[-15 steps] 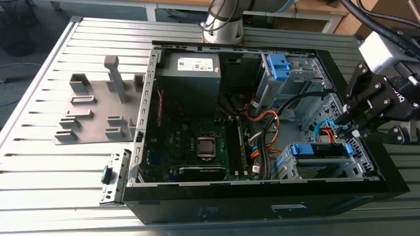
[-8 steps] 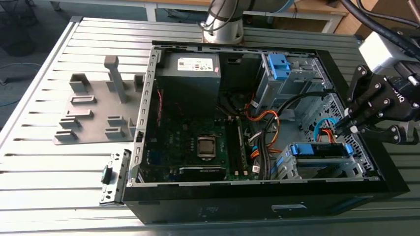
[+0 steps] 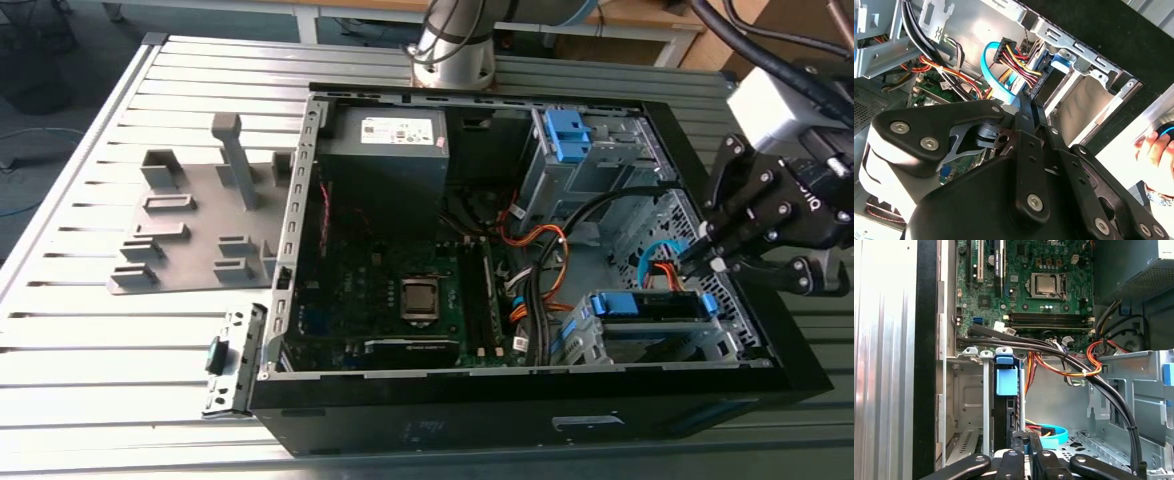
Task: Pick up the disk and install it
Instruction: 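Insert the second disk wire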
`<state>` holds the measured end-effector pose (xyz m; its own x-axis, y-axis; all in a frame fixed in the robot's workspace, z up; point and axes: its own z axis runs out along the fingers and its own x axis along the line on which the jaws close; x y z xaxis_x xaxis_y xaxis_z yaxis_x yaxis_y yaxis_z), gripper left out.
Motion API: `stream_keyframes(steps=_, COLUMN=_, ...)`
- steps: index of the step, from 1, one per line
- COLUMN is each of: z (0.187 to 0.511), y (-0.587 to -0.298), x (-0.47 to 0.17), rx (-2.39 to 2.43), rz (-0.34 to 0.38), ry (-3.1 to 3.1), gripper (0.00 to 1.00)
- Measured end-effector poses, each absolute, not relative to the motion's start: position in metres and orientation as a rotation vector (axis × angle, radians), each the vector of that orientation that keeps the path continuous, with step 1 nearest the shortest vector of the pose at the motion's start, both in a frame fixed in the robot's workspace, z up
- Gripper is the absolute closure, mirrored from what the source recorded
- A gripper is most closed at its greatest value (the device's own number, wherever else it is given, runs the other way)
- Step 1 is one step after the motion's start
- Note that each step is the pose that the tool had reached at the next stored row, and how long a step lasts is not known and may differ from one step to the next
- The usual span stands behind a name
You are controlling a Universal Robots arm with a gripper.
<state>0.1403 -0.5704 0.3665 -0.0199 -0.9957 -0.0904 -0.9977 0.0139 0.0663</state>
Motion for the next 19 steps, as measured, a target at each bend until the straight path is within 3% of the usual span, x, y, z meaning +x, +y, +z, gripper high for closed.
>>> stream_keyframes(steps=19, z=0.342, y=-0.573, x=0.134, rx=-2.188, rz=0.171, ry=2.225, gripper=0.84)
